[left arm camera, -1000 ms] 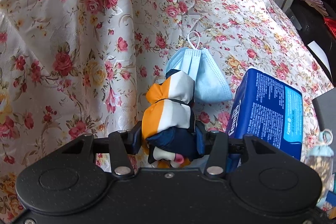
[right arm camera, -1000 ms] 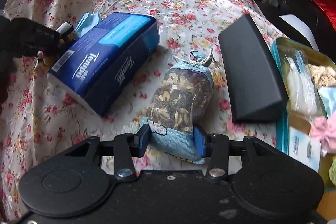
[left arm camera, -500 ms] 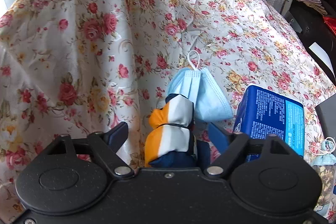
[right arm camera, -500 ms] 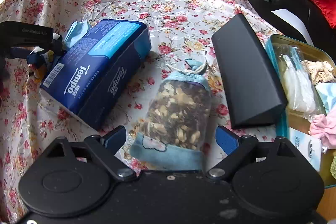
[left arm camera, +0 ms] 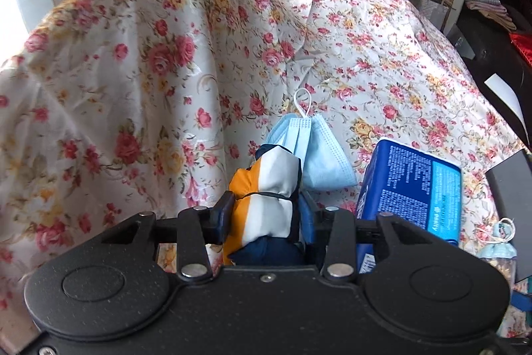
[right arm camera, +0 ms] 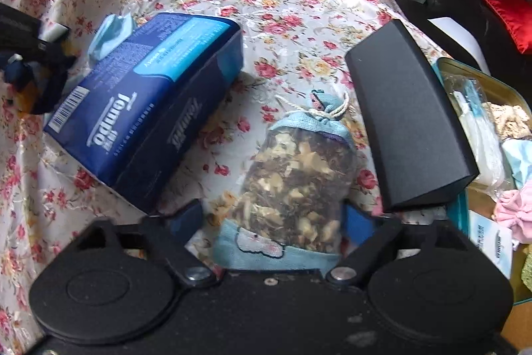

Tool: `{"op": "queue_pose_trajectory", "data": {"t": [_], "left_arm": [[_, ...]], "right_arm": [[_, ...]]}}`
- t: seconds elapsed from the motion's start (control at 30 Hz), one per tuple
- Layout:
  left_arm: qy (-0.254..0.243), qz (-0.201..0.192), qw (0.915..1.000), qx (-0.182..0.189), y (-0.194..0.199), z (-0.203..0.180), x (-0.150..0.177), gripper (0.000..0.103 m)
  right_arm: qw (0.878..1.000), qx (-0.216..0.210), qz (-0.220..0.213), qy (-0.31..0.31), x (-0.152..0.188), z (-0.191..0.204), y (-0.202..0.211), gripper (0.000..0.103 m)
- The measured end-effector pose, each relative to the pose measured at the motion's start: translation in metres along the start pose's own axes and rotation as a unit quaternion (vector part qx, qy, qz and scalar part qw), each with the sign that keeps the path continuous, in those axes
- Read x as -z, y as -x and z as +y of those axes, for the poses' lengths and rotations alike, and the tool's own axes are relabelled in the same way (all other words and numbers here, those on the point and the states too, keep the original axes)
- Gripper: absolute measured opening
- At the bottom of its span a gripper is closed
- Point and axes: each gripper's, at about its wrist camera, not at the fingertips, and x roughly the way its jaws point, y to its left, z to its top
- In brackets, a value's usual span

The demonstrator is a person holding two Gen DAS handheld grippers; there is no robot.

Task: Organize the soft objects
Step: 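Carry the bundle and sachet to the gold tray and release them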

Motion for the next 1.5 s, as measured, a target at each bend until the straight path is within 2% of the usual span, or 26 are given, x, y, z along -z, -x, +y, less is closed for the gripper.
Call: {"op": "queue_pose_trajectory", "data": {"t": [0.13,0.27,0.5,0.8,0.93,1.13,1.3,1.5], "left_arm": [[0.002,-0.008,1.0,0.0,0.017,-0.002,0.001,0.041],[0.0,-0.015,0.9999,0.005,0.035,-0.009,0.004,0.041],[-0.014,-0.026,0.9992,0.029,0.07,-0.035,0.014,0.041],[-0.039,-0.03,0.9951,0.086,0.097,-0.09,0.028,0.041],[-0.064,-0.03,0.9909,0.115,0.103,-0.124,0.031,0.041],[-0.097,-0.033,0.9811,0.164,0.108,-0.178,0.028,0.041],[-0.128,-0.043,0.9708,0.199,0.111,-0.224,0.018,0.041],[-0.16,-0.044,0.958,0.234,0.106,-0.278,0.004,0.041]], "right_arm": [[1.0,-0.013,-0.007,-0.011,0.0,-0.011,0.01,0.054],[0.998,-0.051,-0.009,-0.032,0.001,-0.025,0.027,0.048],[0.994,-0.095,-0.033,-0.042,0.019,-0.035,0.068,0.048],[0.988,-0.128,-0.075,-0.047,0.054,-0.056,0.131,0.048],[0.988,-0.113,-0.086,-0.06,0.067,-0.077,0.147,0.048],[0.987,-0.065,-0.1,-0.108,0.073,-0.117,0.161,0.048],[0.987,-0.009,-0.106,-0.122,0.069,-0.142,0.163,0.048],[0.982,0.015,-0.097,-0.159,0.065,-0.174,0.154,0.048]]}}
